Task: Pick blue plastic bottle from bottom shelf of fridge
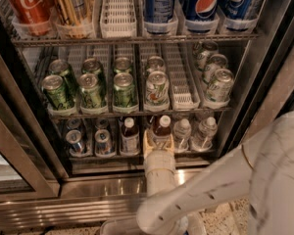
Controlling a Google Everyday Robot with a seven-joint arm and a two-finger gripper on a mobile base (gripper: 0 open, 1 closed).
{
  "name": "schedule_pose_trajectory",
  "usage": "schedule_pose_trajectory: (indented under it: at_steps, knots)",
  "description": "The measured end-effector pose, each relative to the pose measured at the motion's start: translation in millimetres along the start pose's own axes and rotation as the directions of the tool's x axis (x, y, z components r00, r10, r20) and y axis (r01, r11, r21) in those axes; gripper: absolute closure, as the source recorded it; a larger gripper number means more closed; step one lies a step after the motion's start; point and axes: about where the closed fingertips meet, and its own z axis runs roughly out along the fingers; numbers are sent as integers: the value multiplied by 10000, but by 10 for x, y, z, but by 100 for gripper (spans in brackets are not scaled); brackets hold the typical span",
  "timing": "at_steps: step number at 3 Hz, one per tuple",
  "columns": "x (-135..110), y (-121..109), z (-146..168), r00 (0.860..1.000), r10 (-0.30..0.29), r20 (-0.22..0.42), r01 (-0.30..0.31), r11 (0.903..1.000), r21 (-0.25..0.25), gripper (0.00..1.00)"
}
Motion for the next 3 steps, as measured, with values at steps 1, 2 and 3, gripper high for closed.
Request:
schedule_pose_trajectory:
  at_steps: [1,2,3]
  knots:
    - [-281,39,-198,9992,180,365,-163,9988,-463,100]
    - [-430,43,-308,9986,324,409,-283,9948,-982,100]
    - [-475,-14,-401,9987,448,258,-400,9861,-1612,100]
